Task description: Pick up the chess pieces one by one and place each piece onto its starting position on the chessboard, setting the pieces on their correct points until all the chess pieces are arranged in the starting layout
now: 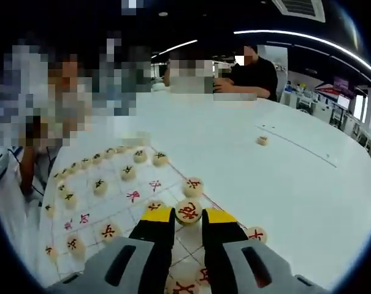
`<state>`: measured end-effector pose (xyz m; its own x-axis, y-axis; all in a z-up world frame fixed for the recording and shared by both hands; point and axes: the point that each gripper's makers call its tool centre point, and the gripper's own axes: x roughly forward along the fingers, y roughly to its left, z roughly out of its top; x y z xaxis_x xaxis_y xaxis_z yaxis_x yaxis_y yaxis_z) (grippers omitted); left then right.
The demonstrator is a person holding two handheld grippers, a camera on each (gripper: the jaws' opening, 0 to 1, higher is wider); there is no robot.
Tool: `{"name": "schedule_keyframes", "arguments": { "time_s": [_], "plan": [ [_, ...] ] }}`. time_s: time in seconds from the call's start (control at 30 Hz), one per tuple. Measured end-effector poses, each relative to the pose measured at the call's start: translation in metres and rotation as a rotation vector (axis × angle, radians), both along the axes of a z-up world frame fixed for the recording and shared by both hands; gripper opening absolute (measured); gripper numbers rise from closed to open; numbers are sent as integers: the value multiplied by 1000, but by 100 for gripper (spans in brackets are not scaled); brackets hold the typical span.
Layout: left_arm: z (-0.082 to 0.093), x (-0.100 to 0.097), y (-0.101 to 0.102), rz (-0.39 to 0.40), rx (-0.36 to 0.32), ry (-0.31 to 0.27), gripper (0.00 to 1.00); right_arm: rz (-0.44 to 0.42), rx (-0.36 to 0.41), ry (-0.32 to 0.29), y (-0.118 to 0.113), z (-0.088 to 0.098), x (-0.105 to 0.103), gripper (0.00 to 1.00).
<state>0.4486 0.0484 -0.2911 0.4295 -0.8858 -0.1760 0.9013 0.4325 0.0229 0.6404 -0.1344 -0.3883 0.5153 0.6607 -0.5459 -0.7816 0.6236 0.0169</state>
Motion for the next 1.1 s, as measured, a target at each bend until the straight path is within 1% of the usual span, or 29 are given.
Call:
{"name": "schedule_keyframes", "arguments": {
  "time_s": [0.2,0.4,0.6,0.73,0.8,0.9,0.93,1.1],
  "plan": [
    [1,0,0,3,-2,-2,35,12,-14,2,2,-3,-1,19],
    [1,1,0,3,-4,-1,35,10,-53,4,-1,-11,2,19],
    [1,1,1,3,-4,0,35,2,-54,2,-2,-11,3,19],
    [1,1,1,4,-5,-1,35,21,-63,14,0,-14,-1,20],
    [2,1,1,5,-6,-2,35,24,-67,15,1,-15,-2,22],
    [2,1,1,7,-7,-1,35,24,-45,29,2,-15,-3,37],
    [1,1,1,7,-6,0,35,25,-41,29,2,-14,-3,40],
    [1,2,1,6,-6,2,35,-8,-19,14,-1,-7,4,40]
  ]
}}
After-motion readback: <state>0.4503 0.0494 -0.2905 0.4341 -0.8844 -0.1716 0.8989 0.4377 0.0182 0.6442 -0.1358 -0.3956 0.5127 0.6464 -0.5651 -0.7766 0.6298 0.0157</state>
